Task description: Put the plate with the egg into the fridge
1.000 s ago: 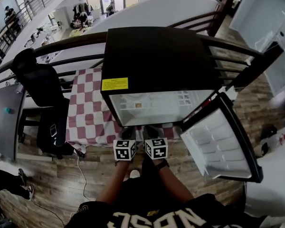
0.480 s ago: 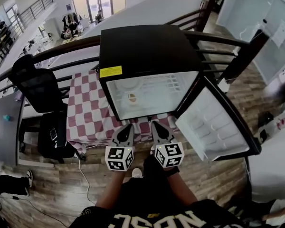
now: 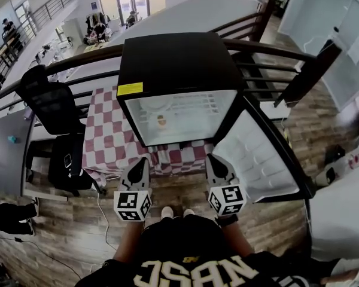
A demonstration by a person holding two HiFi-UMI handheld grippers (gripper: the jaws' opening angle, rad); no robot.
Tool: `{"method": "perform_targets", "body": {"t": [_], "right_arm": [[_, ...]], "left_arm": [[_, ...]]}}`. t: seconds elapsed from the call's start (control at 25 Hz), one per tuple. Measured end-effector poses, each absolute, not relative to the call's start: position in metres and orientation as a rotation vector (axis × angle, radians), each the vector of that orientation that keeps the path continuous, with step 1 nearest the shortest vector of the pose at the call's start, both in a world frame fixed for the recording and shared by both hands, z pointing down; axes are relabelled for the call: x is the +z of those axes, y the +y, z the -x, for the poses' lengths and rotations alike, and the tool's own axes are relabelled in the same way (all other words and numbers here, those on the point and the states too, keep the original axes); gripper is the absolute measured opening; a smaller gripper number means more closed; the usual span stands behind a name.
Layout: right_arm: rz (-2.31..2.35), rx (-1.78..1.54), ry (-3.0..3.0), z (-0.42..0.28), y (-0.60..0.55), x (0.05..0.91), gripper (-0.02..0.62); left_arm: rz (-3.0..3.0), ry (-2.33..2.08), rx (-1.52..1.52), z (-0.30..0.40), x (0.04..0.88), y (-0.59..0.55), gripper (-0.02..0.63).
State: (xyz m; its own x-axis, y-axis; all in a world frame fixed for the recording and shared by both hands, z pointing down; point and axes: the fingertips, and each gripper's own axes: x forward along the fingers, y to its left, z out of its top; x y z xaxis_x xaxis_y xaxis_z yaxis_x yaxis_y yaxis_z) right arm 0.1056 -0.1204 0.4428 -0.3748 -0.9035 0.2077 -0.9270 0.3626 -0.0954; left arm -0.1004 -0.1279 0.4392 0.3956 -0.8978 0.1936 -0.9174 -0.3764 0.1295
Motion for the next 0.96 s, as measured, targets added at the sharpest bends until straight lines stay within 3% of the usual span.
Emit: {"method": "perform_targets", "body": {"t": [0.96], "right_arm": [[-1.501, 0.367, -2.596, -0.138, -0.107, 0.436, 0.02]], "left_arm": [[-2.349, -1.693, 0.085, 0.029, 0.431, -0.092, 0.021]]}}
